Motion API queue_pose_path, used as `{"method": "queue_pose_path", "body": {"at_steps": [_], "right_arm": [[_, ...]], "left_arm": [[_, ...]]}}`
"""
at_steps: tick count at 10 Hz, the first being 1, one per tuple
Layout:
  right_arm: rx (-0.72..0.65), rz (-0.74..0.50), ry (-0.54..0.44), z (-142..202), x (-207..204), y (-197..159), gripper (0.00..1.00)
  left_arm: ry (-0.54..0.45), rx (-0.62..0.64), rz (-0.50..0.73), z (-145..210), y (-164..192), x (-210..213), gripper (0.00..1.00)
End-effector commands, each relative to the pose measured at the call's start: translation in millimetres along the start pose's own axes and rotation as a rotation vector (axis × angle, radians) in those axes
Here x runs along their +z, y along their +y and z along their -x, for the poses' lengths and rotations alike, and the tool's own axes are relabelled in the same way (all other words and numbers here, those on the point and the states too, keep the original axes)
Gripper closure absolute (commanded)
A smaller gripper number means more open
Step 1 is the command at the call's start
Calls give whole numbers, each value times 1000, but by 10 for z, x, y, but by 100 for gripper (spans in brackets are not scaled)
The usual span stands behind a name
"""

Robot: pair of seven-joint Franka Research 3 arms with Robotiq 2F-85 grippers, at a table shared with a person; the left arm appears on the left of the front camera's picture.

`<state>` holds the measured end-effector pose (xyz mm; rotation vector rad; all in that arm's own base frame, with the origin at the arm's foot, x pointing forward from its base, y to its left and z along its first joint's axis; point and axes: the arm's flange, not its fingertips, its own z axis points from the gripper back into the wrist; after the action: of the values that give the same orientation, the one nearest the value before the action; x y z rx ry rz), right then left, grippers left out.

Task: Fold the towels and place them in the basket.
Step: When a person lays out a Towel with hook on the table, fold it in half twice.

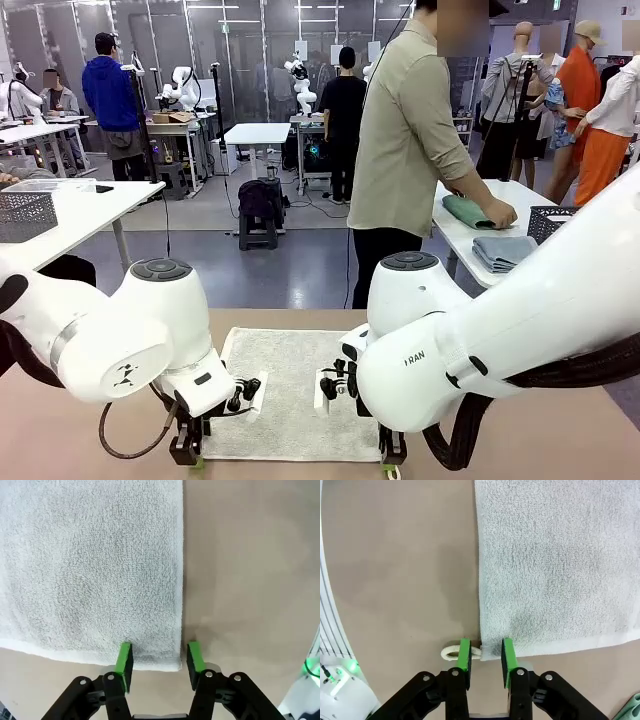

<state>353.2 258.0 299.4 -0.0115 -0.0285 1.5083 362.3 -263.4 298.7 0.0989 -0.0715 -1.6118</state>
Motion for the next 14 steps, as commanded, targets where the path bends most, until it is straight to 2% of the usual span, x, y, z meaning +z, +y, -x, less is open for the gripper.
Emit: {"method": "queue_pose_path", "body": {"at_steps": [1,3,4,5,6,7,8,9,10,11,13,14], "right_arm": [[-13,37,8,-17,-79,-12,66],[-11,39,10,-16,-91,-19,66],[-11,39,12,-16,-94,-19,70],[-13,35,14,-15,-97,-21,85],[-14,32,12,-18,-91,-29,89],[-13,33,11,-23,-83,-32,100],[-13,34,12,-24,-74,-39,100],[-11,34,11,-23,-66,-41,100],[-4,30,10,-23,-53,-40,100],[0,27,10,-24,-57,-35,100],[-15,27,14,-22,-36,-44,100],[-31,19,9,-39,5,-49,100]], "left_arm": [[3,19,-26,-37,14,-65,44],[12,23,-34,-54,20,-68,44],[22,25,-42,-63,22,-70,44],[38,22,-54,-67,19,-70,63],[39,22,-57,-68,20,-64,63],[39,22,-57,-68,21,-51,83],[40,21,-58,-70,23,-45,69],[39,21,-57,-73,24,-39,100],[39,18,-59,-81,23,-32,82],[25,15,-63,-83,26,-18,100],[-4,23,-67,-88,30,26,100],[-31,18,-18,-125,23,72,100]]}}
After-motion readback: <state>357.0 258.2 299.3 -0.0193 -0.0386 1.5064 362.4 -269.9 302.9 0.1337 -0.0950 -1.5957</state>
